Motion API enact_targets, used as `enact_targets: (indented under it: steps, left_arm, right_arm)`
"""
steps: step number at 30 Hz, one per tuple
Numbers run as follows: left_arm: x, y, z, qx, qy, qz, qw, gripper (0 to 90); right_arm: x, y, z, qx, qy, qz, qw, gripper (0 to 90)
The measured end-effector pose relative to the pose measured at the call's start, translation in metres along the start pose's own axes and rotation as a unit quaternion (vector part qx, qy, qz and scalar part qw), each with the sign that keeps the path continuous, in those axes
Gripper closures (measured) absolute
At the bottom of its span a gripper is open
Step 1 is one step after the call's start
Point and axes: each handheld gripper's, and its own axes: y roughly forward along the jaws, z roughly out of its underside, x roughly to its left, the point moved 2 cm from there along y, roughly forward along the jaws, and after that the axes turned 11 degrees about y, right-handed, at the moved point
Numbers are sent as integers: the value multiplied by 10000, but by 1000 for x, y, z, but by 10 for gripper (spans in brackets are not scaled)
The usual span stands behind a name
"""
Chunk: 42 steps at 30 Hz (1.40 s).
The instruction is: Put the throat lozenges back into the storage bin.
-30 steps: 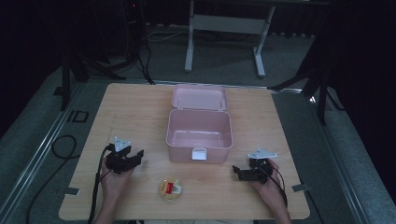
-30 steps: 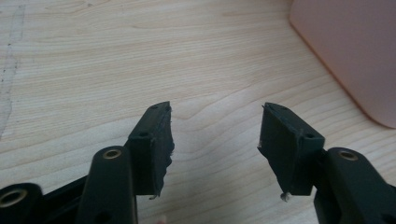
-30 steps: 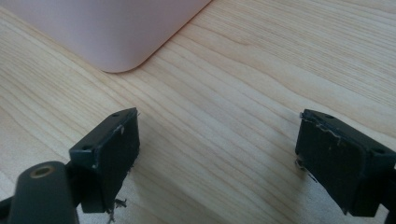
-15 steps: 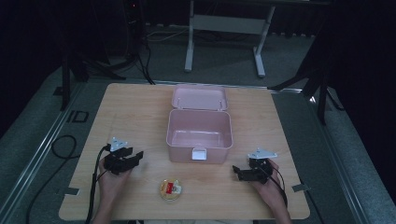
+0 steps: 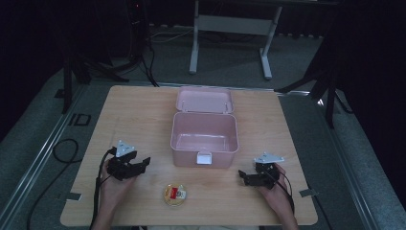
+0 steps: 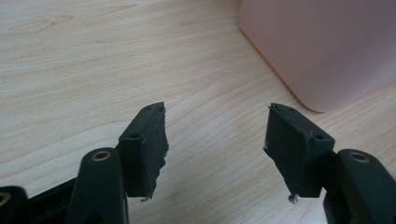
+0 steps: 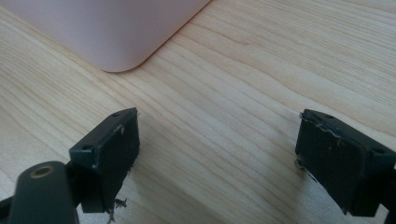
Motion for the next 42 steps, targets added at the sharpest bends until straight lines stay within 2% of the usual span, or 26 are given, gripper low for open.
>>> enact_targets:
  steps: [3, 7, 10, 14, 19, 26, 36, 42]
  left_arm:
    - [-2, -4, -4, -14, 104, 16, 9999, 359]
    - [-3, -7, -9, -21, 78, 143, 9999, 357]
    - [-4, -10, -13, -12, 147, 203, 9997, 357]
    - [-5, -13, -17, 126, 352, 255, 9990, 340]
    - [-6, -16, -21, 271, 455, 296, 9982, 311]
    - [-8, -18, -26, 304, 531, 325, 9976, 269]
    - [-16, -19, -32, 506, 867, 381, 9942, 262]
    - [-22, -19, -35, 659, 1057, 563, 9906, 255]
  right_arm:
    - [0, 0, 0, -2, 1, 0, 10000, 134]
    - [0, 0, 0, -7, 3, 4, 10000, 135]
    - [0, 0, 0, -9, 11, 14, 10000, 135]
    - [0, 0, 0, -9, 13, 15, 10000, 135]
    - [0, 0, 0, -9, 12, 15, 10000, 135]
    - [0, 0, 0, -9, 13, 16, 10000, 135]
    - [0, 0, 0, -8, 16, 17, 10000, 135]
    - [0, 0, 0, -9, 15, 16, 10000, 135]
